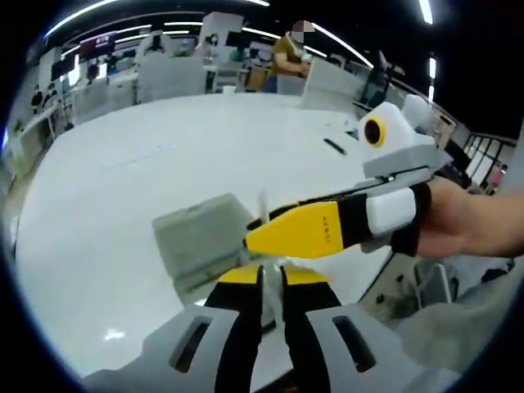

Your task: Insert the divider into the dual guide fixture by aligning both edges with the guide slots and pushing it downward to the bottom, including one-sided entry, uneven engagement, binding, and posture correction.

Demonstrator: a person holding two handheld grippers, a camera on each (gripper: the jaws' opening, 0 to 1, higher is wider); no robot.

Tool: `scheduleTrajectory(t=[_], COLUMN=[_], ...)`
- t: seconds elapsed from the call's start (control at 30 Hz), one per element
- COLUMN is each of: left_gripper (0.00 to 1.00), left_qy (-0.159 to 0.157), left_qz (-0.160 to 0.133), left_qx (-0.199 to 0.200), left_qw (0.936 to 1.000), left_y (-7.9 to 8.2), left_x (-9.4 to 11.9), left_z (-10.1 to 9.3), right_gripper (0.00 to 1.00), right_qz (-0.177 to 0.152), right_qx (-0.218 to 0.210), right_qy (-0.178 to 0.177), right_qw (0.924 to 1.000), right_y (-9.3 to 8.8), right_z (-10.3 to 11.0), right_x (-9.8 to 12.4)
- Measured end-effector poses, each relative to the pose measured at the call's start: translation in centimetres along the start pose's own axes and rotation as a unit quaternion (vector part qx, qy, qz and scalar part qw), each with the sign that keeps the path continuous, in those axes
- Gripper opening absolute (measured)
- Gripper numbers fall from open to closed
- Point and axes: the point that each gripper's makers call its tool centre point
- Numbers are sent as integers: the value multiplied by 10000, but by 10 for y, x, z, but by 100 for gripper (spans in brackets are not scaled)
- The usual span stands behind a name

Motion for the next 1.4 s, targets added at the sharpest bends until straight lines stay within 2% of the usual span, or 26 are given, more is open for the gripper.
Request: scheduleTrajectory(t=[0.1,0.2,0.3,0.73,0.77,0.9,1.13,1.4], left_gripper=[5,4,3,1,1,1,0,0], left_qy=[9,17,-6,-258,-267,-383,-409,-498], left_qz=[16,-1,-53,294,315,360,408,407], left_qx=[-5,-247,-202,-42,-41,-6,-92,106], left_qw=[10000,9997,9998,9992,9991,9986,9983,9979], left_y=[0,-1,0,-13,-14,-19,-20,-21], left_x=[0,-1,-2,-6,-7,-7,-6,-7], left_z=[1,2,1,1,2,2,4,8], right_gripper=[30,30,30,31,31,31,31,31], right_qz=[-14,-14,-26,116,161,214,270,320], right_qx=[-5,29,13,-161,-268,-308,-332,-362], right_qy=[-25,-120,-185,-480,-509,-547,-541,-494], right_qw=[10000,9999,9998,9986,9982,9978,9976,9976], right_y=[1,1,1,-8,-10,-12,-14,-14], right_z=[-1,-2,-4,-13,-14,-16,-16,-16], right_x=[0,-1,-1,-5,-5,-7,-9,-7])
Point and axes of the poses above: the point that each gripper's makers call its tool centre point, and the gripper's own axes: x roughly backward along the fingers, z roughly to its left, y roughly out of its top, and after that the axes turned 14 degrees about -x, right-handed
